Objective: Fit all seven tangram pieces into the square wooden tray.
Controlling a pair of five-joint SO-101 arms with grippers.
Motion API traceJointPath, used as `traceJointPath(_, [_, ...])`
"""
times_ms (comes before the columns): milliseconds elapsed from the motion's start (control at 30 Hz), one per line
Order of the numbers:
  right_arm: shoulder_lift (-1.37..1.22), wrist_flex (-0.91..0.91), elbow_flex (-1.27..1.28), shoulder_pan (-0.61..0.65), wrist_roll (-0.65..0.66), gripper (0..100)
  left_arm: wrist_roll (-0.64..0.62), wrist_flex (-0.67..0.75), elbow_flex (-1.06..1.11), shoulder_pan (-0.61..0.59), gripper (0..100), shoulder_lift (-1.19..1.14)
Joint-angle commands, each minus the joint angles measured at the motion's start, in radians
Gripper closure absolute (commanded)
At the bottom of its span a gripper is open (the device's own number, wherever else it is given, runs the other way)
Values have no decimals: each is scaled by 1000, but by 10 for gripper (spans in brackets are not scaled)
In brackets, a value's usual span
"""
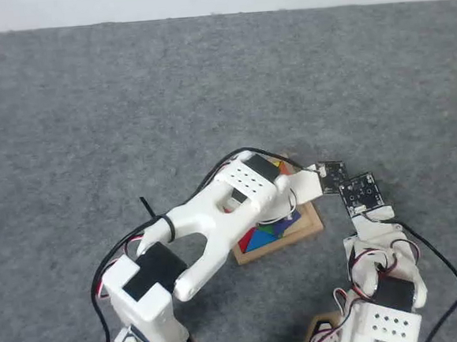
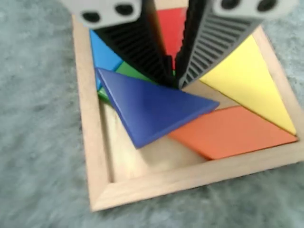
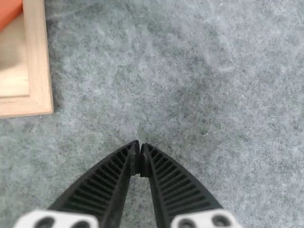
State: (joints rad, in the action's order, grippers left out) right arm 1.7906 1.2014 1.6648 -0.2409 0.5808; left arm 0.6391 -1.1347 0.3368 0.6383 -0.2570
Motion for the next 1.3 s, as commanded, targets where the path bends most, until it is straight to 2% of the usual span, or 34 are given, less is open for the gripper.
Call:
traceJointPath(0, [8,-22,-2,4,-6,992,-15,-20,-25,23,989,8])
traceJointPath(333, [8,-22,-2,4,-6,992,-51,-21,-82,78,989,-2])
traceJointPath(633, [8,-22,-2,4,-6,992,-117,-23,-114,5,989,11])
traceJointPath(933, [8,-22,-2,4,-6,992,-153,-46,-136,109,989,0])
traceJointPath(1267, [8,-22,-2,4,-6,992,-150,-40,-127,107,989,-52])
